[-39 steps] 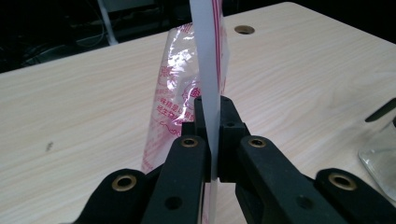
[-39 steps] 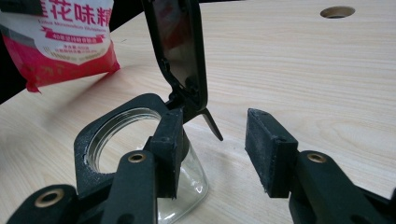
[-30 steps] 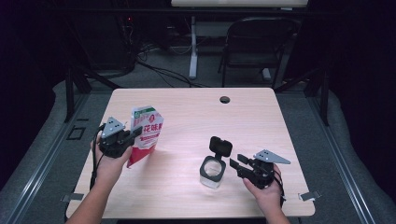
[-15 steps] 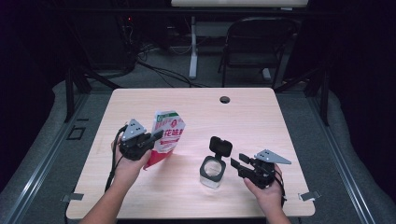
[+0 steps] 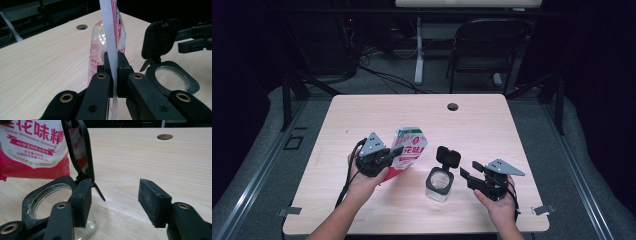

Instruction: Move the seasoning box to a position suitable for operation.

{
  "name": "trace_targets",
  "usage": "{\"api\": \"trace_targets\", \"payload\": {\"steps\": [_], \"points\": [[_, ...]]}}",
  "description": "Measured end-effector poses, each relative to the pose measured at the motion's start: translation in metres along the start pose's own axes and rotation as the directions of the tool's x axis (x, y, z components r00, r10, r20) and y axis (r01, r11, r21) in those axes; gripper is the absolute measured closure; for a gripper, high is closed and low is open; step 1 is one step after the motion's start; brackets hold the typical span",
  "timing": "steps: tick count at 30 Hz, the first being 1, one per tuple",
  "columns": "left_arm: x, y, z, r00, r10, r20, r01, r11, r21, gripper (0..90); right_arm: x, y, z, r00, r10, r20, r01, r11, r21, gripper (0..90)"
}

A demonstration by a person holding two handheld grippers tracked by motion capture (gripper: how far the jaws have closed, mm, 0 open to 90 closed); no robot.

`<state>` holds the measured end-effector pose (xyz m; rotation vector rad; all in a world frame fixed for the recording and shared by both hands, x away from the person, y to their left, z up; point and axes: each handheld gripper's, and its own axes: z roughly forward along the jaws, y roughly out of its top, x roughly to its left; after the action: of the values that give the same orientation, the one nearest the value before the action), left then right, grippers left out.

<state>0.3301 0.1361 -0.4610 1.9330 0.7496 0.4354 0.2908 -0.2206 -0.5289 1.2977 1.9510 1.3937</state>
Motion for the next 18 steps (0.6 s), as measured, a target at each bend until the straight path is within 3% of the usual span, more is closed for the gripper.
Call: {"api": "trace_targets", "payload": {"steps": [2, 5, 9, 14, 18], "points": [[0.001, -0.003, -0.001, 0.9997, -0.016, 0.02, 0.016, 0.9999, 0.001, 90.0, 0.0, 0.0, 0.001, 0.9998, -0.02, 0.008, 0.02, 0.9998, 0.001, 40.6], [0.004, -0.009, -0.004, 0.9989, -0.032, 0.035, 0.032, 0.9994, 0.013, 90.0, 0.001, 0.0, 0.001, 0.9999, 0.008, -0.013, -0.008, 0.9998, 0.017, 40.8], [0.011, -0.022, -0.007, 0.9945, -0.085, 0.062, 0.084, 0.9961, 0.026, 90.0, 0.001, 0.0, -0.003, 0.9998, 0.01, -0.015, -0.01, 0.9993, -0.036, 44.4], [0.014, -0.033, -0.005, 0.993, -0.102, 0.06, 0.099, 0.9938, 0.05, 90.0, 0.003, 0.006, -0.011, 0.9984, -0.054, -0.016, 0.053, 0.9956, -0.077, 50.3], [0.015, -0.041, -0.001, 0.9911, -0.117, 0.064, 0.113, 0.9917, 0.062, 90.0, 0.008, 0.011, -0.015, 0.9964, -0.081, -0.025, 0.079, 0.9947, -0.065, 48.8]]}}
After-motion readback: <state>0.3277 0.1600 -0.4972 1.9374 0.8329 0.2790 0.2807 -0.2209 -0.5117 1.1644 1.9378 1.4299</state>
